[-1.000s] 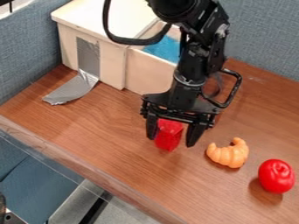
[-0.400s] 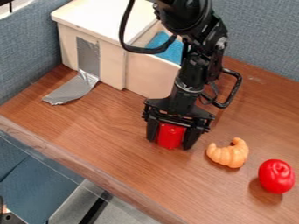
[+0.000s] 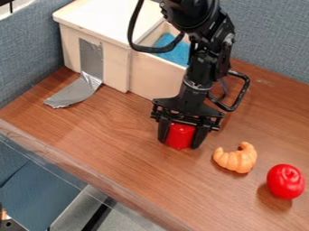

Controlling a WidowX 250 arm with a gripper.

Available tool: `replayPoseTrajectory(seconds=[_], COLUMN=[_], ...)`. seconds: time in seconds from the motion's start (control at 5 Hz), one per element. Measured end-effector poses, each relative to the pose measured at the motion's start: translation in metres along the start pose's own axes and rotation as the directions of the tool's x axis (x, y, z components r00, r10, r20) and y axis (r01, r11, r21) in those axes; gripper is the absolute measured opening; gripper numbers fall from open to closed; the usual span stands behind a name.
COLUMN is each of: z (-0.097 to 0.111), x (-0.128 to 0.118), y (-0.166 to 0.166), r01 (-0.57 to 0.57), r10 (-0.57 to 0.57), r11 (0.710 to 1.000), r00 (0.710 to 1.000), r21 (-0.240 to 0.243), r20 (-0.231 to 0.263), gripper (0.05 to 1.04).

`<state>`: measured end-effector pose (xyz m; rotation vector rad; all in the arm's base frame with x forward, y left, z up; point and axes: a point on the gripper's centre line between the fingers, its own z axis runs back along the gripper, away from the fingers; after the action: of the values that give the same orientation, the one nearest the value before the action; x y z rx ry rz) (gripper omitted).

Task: Take the red thing and placed it inside the drawer

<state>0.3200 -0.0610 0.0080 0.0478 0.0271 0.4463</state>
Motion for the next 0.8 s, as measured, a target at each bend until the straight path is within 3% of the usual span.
replayPoseTrajectory(seconds=[0.2,0.4,0.8], z=[0.001,0.017,0.047], x=[-0.002,-0.008,-0.023], y=[-0.002,-0.002,0.001], r01=[0.005,0.030,0.093], r10=[-0.005,-0.031,-0.098], r11=[1.000,0.999,0.995], r00=[1.000,0.999,0.988], r21=[-0.012,-0.037,-0.046], r20=[-0.011,-0.030,-0.121], gripper=[0.789,0.789,0.789])
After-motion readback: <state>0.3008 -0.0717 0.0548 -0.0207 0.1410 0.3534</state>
